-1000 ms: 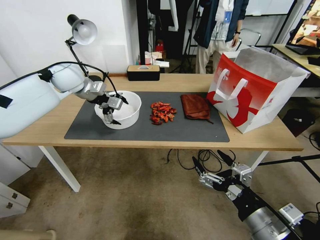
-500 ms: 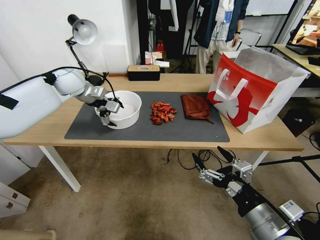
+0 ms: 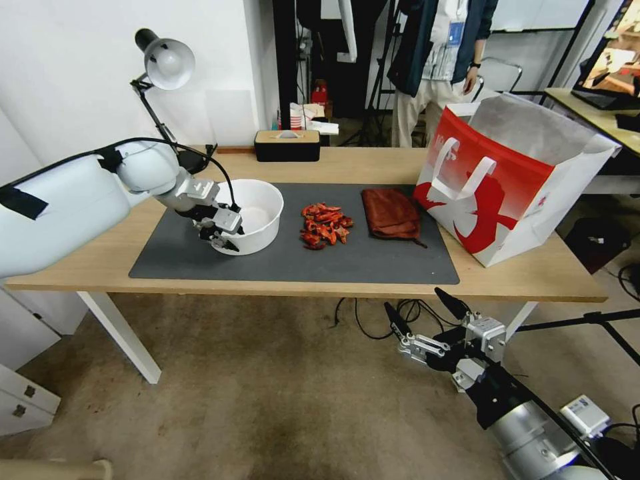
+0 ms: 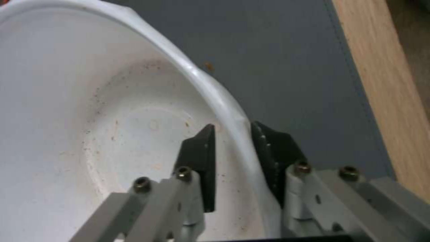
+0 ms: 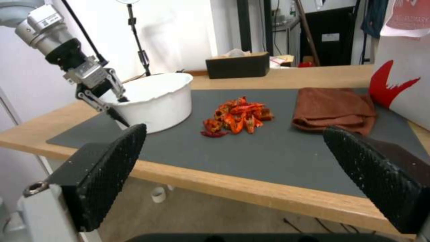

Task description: Sweep shrimp from table into container with towel, then put container into takeout bag.

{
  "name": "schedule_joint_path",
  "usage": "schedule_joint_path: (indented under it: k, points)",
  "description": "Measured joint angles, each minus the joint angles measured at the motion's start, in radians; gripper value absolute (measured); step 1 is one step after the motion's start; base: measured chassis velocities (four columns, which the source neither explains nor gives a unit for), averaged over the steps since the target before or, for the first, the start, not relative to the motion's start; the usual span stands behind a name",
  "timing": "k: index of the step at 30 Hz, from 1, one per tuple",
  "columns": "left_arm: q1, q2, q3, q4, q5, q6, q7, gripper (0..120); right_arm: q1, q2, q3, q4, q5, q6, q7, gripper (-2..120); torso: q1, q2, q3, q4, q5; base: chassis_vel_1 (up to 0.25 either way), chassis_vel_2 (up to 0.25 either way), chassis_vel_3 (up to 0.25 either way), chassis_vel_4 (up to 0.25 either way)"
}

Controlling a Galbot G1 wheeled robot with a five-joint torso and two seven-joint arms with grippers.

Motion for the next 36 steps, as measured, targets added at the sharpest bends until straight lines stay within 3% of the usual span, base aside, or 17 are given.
schedule_joint_path:
  k: [2, 5, 14, 19, 22, 23, 25, 26, 28, 29, 30, 31, 32, 35, 36]
  points:
    - [0.000, 0.005, 0.003, -0.004, 0.000, 0.000, 0.003, 8, 0.001, -0.001, 0.000, 0.000, 0.001, 0.001, 0.001, 100, 0.000, 0.000, 0.000, 0.0001, -0.0001, 0.000, 0.000, 0.000, 0.000]
    - [0.000, 0.009, 0.003, -0.007, 0.000, 0.000, 0.006, 0, 0.001, -0.001, 0.000, 0.000, 0.001, 0.001, 0.002, 100, 0.000, 0.000, 0.000, 0.0000, 0.0000, 0.000, 0.000, 0.000, 0.000]
    - [0.013, 0.024, -0.010, -0.019, 0.000, -0.004, 0.014, 0, 0.009, 0.002, -0.005, 0.000, 0.002, 0.001, 0.003, 100, 0.000, 0.000, 0.000, -0.0001, 0.0000, 0.000, 0.000, 0.000, 0.000]
    - [0.047, 0.054, -0.061, -0.042, 0.000, -0.019, 0.019, 0, 0.011, 0.002, -0.008, 0.000, 0.002, 0.001, 0.003, 100, 0.000, 0.000, 0.000, -0.0002, 0.0000, 0.000, 0.000, 0.000, 0.000]
    - [0.102, 0.112, -0.144, -0.087, 0.011, -0.062, 0.019, 0, 0.015, 0.000, -0.009, 0.000, 0.003, 0.001, 0.004, 100, 0.000, 0.000, 0.000, 0.0000, 0.0002, 0.000, 0.000, 0.000, 0.000]
    - [0.102, 0.112, -0.144, -0.087, 0.011, -0.062, 0.019, 0, 0.015, 0.000, -0.009, 0.000, 0.003, 0.001, 0.004, 100, 0.000, 0.000, 0.000, 0.0000, 0.0002, 0.000, 0.000, 0.000, 0.000]
    - [0.178, 0.158, -0.234, -0.133, 0.005, -0.127, 0.059, 0, 0.017, -0.001, -0.011, 0.000, 0.003, 0.001, 0.004, 100, 0.000, 0.000, 0.000, 0.0002, -0.0007, 0.000, 0.000, 0.000, 0.000]
    - [0.178, 0.158, -0.234, -0.133, 0.005, -0.127, 0.059, 0, 0.017, -0.001, -0.011, 0.000, 0.003, 0.001, 0.004, 100, 0.000, 0.000, 0.000, 0.0002, -0.0007, 0.000, 0.000, 0.000, 0.000]
    - [0.277, 0.216, -0.348, -0.216, 0.006, -0.181, 0.085, 0, 0.021, -0.004, -0.013, 0.000, 0.003, 0.001, 0.004, 100, 0.000, 0.000, 0.000, 0.0002, -0.0001, 0.000, 0.000, 0.000, 0.000]
    - [0.277, 0.216, -0.348, -0.216, 0.006, -0.181, 0.085, 0, 0.021, -0.004, -0.013, 0.000, 0.003, 0.001, 0.004, 100, 0.000, 0.000, 0.000, 0.0002, -0.0001, 0.000, 0.000, 0.000, 0.000]
    - [0.313, 0.234, -0.386, -0.248, 0.008, -0.196, 0.089, 0, 0.022, -0.006, -0.014, 0.000, 0.003, 0.000, 0.004, 100, 0.000, 0.000, 0.000, 0.0001, -0.0001, 0.000, 0.000, 0.000, 0.000]
    - [0.405, 0.272, -0.489, -0.335, 0.017, -0.226, 0.092, 0, 0.025, -0.010, -0.016, 0.000, 0.003, -0.001, 0.004, 100, 0.000, 0.000, 0.000, 0.0002, 0.0001, 0.000, 0.000, 0.000, 0.000]
    - [0.405, 0.272, -0.489, -0.335, 0.017, -0.226, 0.092, 0, 0.025, -0.010, -0.016, 0.000, 0.003, -0.001, 0.004, 100, 0.000, 0.000, 0.000, 0.0002, 0.0001, 0.000, 0.000, 0.000, 0.000]
    - [0.582, 0.314, -0.636, -0.455, 0.035, -0.293, 0.097, 0, 0.030, -0.014, -0.019, 0.000, 0.003, -0.003, 0.005, 100, 0.000, 0.000, 0.000, 0.0002, -0.0005, 0.000, 0.000, 0.000, 0.000]
    - [0.582, 0.314, -0.636, -0.455, 0.035, -0.293, 0.097, 0, 0.030, -0.014, -0.019, 0.000, 0.003, -0.003, 0.005, 100, 0.000, 0.000, 0.000, 0.0002, -0.0005, 0.000, 0.000, 0.000, 0.000]
